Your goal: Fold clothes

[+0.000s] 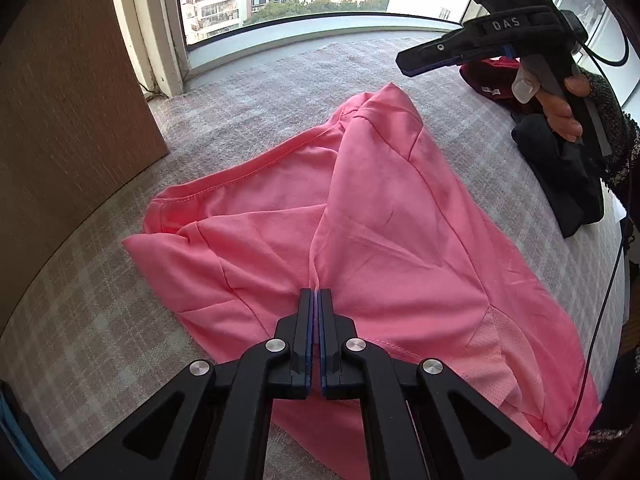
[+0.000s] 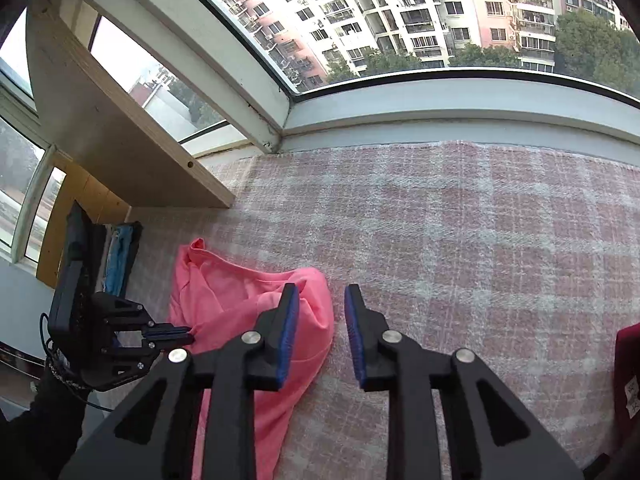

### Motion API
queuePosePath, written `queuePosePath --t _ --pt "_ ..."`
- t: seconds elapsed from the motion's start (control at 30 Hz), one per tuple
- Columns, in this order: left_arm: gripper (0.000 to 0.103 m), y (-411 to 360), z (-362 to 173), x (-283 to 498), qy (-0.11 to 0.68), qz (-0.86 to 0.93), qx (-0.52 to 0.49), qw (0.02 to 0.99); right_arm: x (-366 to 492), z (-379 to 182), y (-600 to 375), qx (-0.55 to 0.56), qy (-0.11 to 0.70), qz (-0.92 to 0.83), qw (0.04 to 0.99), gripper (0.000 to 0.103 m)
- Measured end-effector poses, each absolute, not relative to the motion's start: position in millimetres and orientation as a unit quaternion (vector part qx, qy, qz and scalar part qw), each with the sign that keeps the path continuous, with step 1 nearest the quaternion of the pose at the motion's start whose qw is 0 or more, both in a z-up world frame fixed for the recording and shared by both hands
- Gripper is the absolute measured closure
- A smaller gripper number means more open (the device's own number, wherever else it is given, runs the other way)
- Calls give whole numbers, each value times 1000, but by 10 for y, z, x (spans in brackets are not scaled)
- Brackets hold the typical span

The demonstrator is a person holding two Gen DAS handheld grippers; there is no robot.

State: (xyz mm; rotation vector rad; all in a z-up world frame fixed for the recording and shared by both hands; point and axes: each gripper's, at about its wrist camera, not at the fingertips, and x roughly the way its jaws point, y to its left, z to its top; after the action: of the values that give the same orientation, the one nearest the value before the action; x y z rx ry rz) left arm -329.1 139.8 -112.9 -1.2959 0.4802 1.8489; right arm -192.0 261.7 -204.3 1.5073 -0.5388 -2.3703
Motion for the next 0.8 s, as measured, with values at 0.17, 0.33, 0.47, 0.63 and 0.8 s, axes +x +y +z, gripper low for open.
queuePosePath --t 0.17,0.33,0.47,0.63,0.8 --pt "91 1534 -776 -3484 162 743 -487 429 -1768 -2135 2517 535 -170 -815 141 65" --pt "83 2309 -615 -3583 212 710 -454 494 -1694 -2192 2553 538 -181 -812 135 65" --pt "83 2847 -780 -3655 262 672 -465 513 -1550 -2192 2611 537 -183 -812 135 65" --pt "94 3084 -918 -3690 294 638 -485 521 -1371 -2192 2683 536 -186 -812 136 65" --pt "103 2951 -851 -3692 281 641 -490 520 -1304 -2273 2636 543 -185 -806 143 65"
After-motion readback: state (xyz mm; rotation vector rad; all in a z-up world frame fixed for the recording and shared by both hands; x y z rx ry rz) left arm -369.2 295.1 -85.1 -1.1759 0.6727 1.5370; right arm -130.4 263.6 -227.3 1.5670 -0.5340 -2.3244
